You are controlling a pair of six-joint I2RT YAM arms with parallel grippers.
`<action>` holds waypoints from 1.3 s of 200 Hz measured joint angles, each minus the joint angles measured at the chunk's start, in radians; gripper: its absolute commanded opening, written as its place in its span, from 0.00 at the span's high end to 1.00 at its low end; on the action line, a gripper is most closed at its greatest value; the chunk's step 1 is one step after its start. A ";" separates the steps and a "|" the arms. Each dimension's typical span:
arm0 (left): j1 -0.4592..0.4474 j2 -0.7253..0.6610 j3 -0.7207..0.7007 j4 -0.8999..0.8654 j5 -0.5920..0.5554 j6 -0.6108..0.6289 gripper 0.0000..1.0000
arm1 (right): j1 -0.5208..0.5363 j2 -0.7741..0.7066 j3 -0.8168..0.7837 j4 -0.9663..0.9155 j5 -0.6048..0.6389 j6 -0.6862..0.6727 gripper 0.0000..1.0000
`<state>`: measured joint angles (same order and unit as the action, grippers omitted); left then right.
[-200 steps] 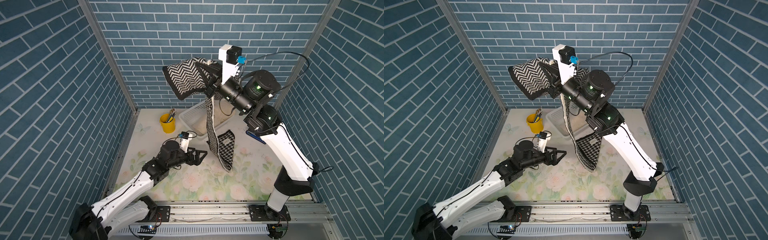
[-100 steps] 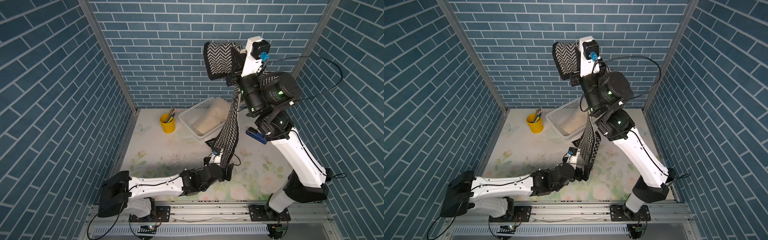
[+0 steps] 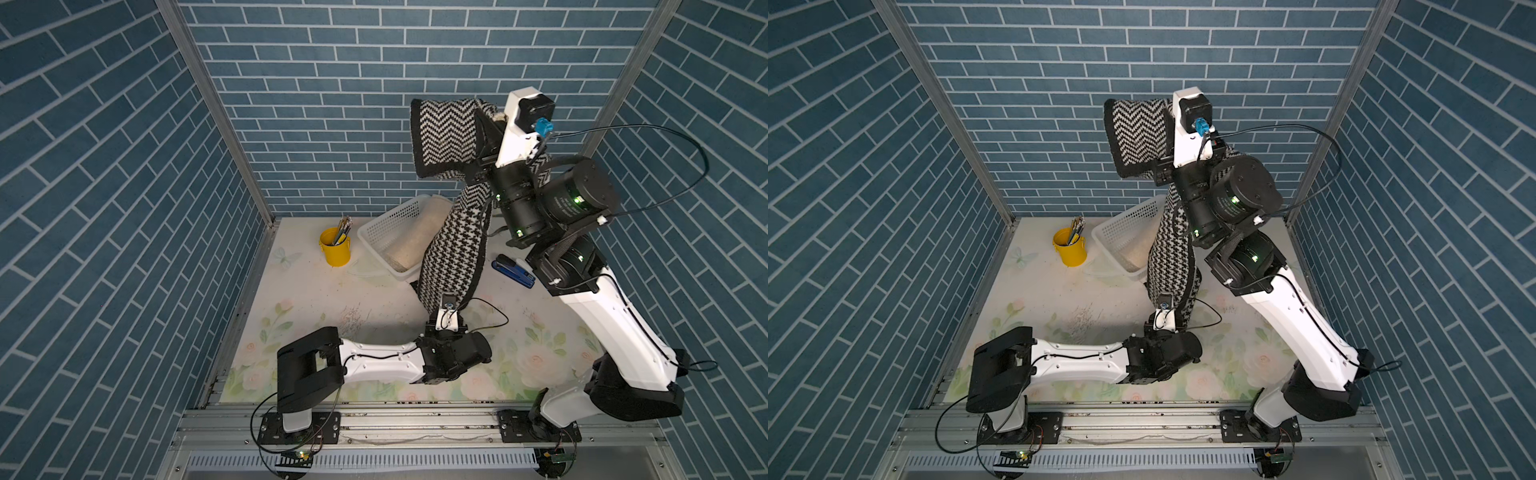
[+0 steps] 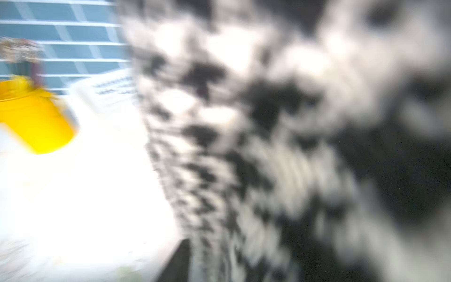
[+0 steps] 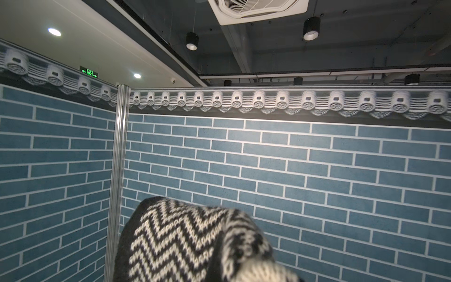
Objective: Roll up the scarf and place it into the basket
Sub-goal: Flatten out the scarf at the center of the board.
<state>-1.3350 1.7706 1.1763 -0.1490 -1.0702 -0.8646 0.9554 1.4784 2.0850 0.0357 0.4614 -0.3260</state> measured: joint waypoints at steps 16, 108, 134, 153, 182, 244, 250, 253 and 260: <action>0.008 -0.082 0.003 -0.225 -0.100 -0.172 1.00 | 0.000 -0.047 -0.038 0.019 0.002 -0.004 1.00; 0.077 -0.607 0.153 -0.665 -0.443 -0.035 1.00 | 0.000 -0.150 -0.292 0.185 -0.039 0.019 1.00; 0.193 -0.653 0.145 -0.348 -0.449 0.387 1.00 | 0.000 -0.160 -0.330 0.217 -0.038 0.014 1.00; 0.259 -0.652 0.151 -0.224 -0.448 0.549 1.00 | 0.000 -0.164 -0.333 0.236 -0.023 0.005 1.00; 0.269 -0.641 0.123 -0.145 -0.373 0.609 0.98 | -0.002 -0.191 -0.379 0.288 0.051 -0.037 1.00; 0.143 -0.275 -0.069 -0.086 0.052 0.288 0.71 | -0.157 -0.355 -0.688 0.357 0.438 -0.153 1.00; 0.127 -0.228 -0.074 -0.074 0.106 0.269 0.51 | -0.178 -0.383 -0.742 0.360 0.480 -0.149 1.00; 0.118 -0.200 -0.075 -0.064 0.138 0.258 0.40 | -0.187 -0.395 -0.765 0.357 0.500 -0.149 1.00; 0.105 -0.153 -0.073 -0.051 0.196 0.237 0.24 | -0.212 -0.422 -0.819 0.353 0.540 -0.137 1.00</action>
<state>-1.2304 1.6176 1.1030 -0.2001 -0.8742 -0.6277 0.7433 1.0561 1.2663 0.3885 1.0012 -0.4625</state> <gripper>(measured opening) 0.355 0.063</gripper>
